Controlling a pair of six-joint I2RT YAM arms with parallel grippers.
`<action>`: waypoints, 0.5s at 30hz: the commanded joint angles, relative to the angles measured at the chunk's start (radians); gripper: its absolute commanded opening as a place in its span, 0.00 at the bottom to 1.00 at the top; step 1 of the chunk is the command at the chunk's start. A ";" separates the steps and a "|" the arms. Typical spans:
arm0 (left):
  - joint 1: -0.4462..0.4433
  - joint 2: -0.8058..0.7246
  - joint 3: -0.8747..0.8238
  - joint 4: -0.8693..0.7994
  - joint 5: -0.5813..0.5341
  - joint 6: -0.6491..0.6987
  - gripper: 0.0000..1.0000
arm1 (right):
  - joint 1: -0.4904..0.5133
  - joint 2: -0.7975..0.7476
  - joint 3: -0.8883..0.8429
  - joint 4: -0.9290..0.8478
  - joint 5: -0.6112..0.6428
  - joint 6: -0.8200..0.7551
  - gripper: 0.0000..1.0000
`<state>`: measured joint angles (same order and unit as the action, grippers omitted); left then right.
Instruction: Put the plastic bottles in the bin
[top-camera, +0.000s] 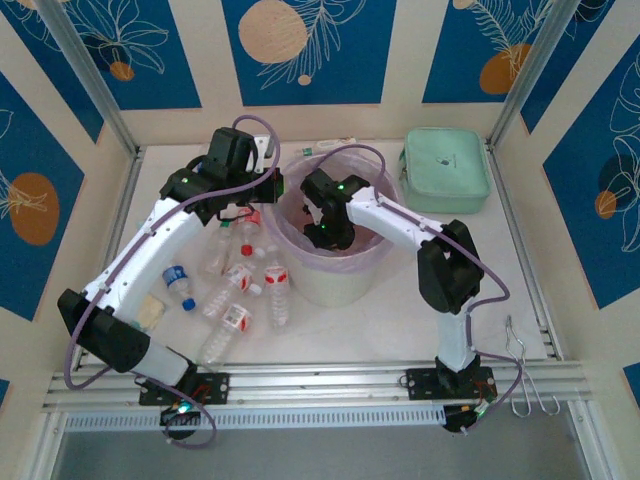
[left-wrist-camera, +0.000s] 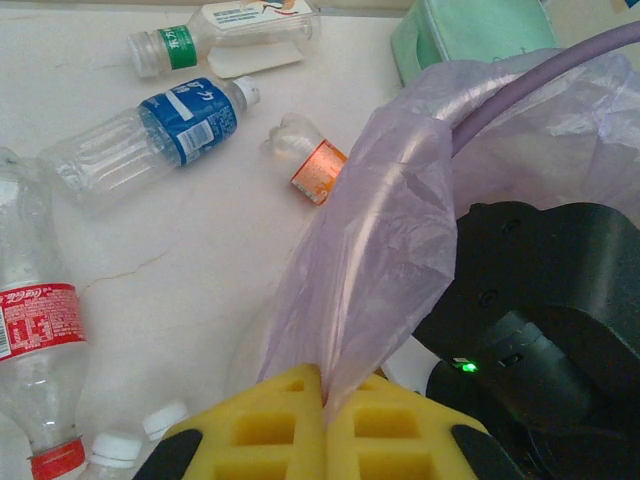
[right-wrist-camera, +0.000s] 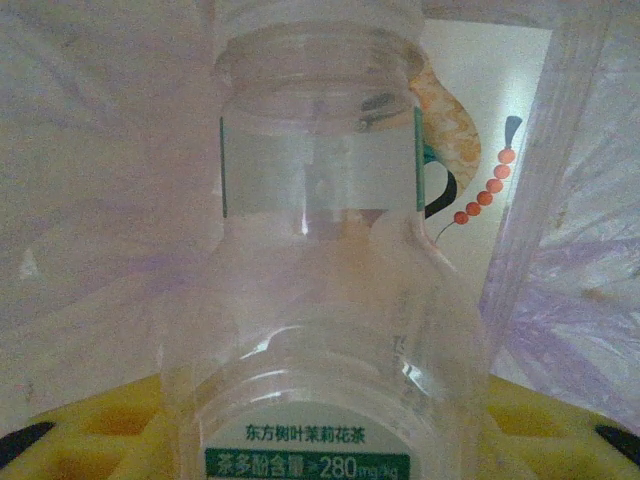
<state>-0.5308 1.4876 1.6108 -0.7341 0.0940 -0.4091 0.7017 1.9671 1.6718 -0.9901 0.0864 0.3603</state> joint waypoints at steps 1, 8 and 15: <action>-0.012 -0.026 -0.004 0.019 0.012 0.009 0.00 | -0.001 0.022 -0.046 -0.045 -0.009 0.019 0.52; -0.012 -0.010 0.023 0.002 0.007 0.018 0.00 | -0.007 -0.154 0.062 -0.136 -0.002 -0.029 0.74; -0.012 -0.010 0.025 0.006 -0.003 0.030 0.00 | -0.008 -0.294 0.216 -0.228 -0.028 -0.112 0.91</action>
<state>-0.5316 1.4876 1.6108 -0.7341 0.0917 -0.3954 0.6991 1.7504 1.8198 -1.1431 0.0883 0.3035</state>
